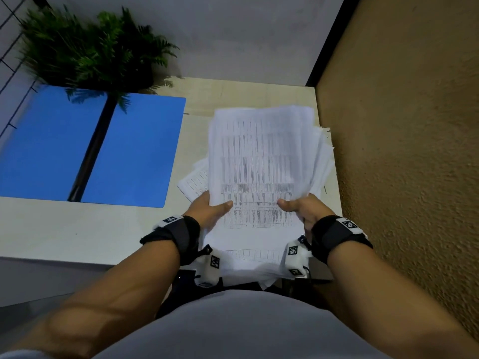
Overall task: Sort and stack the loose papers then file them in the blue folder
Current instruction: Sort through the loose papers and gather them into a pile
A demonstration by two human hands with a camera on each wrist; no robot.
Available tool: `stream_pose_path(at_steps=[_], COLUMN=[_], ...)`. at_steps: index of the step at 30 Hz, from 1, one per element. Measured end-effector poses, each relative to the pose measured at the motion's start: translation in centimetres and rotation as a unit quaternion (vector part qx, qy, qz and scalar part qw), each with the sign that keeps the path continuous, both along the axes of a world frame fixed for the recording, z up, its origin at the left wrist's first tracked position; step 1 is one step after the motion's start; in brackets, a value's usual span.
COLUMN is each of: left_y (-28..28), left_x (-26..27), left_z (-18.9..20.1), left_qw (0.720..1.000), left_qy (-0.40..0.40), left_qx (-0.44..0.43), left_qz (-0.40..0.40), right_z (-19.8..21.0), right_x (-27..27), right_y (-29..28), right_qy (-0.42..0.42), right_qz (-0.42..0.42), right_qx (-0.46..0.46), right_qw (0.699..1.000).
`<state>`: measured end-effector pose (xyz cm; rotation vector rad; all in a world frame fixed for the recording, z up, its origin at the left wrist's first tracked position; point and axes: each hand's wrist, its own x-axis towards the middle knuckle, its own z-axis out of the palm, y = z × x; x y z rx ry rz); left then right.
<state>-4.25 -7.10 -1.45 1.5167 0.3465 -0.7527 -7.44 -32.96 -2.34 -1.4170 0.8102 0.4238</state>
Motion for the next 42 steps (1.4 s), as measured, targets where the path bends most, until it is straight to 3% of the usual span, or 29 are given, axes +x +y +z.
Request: stream_pose_path(at_steps=[3,5,7,9,10,12,13,15,19,24,27,30,32,38,40,42], left_y=[1.5,1.8,2.0,2.8,3.4,4.9,5.7,6.4,5.9,4.4,4.6,4.4,4.3,3.9,3.8,3.8], left_x=[0.9,1.1,1.2,1.2,1.0,1.1,1.1,1.2,0.5,-0.2,-0.1,-0.5,-0.5,0.0,0.2,0.1], left_z=[0.7,1.2,1.1,0.8,1.0,0.8,0.7,0.2,-0.7,-0.3,-0.9,-1.0,-1.1,-1.0,-1.1,-1.3], left_qw=[0.997,0.996,0.999,0.996,0.991,0.982,0.979,0.973,0.974,0.979,0.982,0.983,0.982,0.976,0.975,0.973], left_qy=[-0.036,-0.035,-0.032,-0.044,-0.056,-0.057,-0.049,-0.031,0.0,-0.004,0.005,-0.002,-0.008,-0.019,-0.022,-0.022], left_qx=[-0.069,-0.058,-0.026,0.028,0.065,0.114,0.135,0.186,0.183,0.151,0.124,0.126,0.146,0.204,0.212,0.224], left_qz=[-0.012,-0.051,-0.013,0.068,0.099,0.142,0.146,0.135,0.131,0.134,0.145,0.133,0.117,0.07,0.064,0.056], right_z=[0.8,1.5,2.4,2.5,2.2,0.9,0.1,-1.3,-1.1,-1.2,-1.2,-1.0,-1.1,1.8,2.0,1.5], right_x=[-0.6,-0.4,0.0,0.3,0.5,0.7,0.7,0.1,-1.5,-1.8,-1.6,-1.5,-1.5,-1.9,-1.7,-1.7], right_y=[-0.3,0.2,1.0,1.6,1.7,1.1,0.5,-0.4,0.4,0.5,0.3,0.2,0.1,-0.2,-0.4,-0.5], right_qy=[-0.038,-0.042,-0.038,-0.054,-0.066,-0.06,-0.032,0.025,-0.013,-0.046,-0.048,-0.059,-0.064,-0.078,-0.085,-0.061], right_qz=[0.004,0.018,0.024,-0.039,-0.11,-0.236,-0.253,-0.207,-0.16,-0.09,-0.096,-0.152,-0.175,-0.21,-0.217,-0.197], right_qx=[0.075,0.079,0.044,0.041,0.04,-0.051,-0.13,-0.242,-0.264,-0.43,-0.408,-0.266,-0.21,-0.396,-0.402,-0.373], right_qw=[0.996,0.996,0.998,0.997,0.991,0.968,0.958,0.948,0.951,0.897,0.907,0.95,0.96,0.891,0.886,0.904])
